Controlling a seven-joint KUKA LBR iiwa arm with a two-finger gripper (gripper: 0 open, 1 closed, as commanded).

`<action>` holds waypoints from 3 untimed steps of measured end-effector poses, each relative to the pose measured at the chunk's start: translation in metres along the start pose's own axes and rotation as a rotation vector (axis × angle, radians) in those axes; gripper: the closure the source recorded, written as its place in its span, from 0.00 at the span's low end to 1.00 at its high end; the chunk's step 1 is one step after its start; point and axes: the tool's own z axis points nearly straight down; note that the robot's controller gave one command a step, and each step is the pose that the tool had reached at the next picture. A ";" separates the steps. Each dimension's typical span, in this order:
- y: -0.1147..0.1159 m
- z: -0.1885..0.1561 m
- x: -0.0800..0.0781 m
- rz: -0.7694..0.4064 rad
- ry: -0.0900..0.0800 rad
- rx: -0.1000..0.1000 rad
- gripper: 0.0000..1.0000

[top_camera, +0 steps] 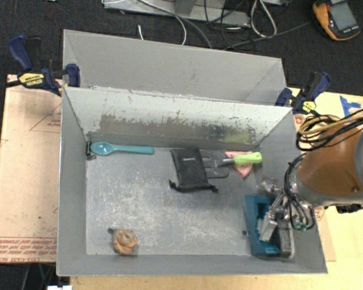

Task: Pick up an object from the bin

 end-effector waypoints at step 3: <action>0.018 0.009 -0.072 -0.019 0.039 -0.005 1.00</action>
Offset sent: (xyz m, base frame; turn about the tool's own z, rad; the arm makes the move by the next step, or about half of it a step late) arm -0.0342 0.0456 0.0227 -0.5894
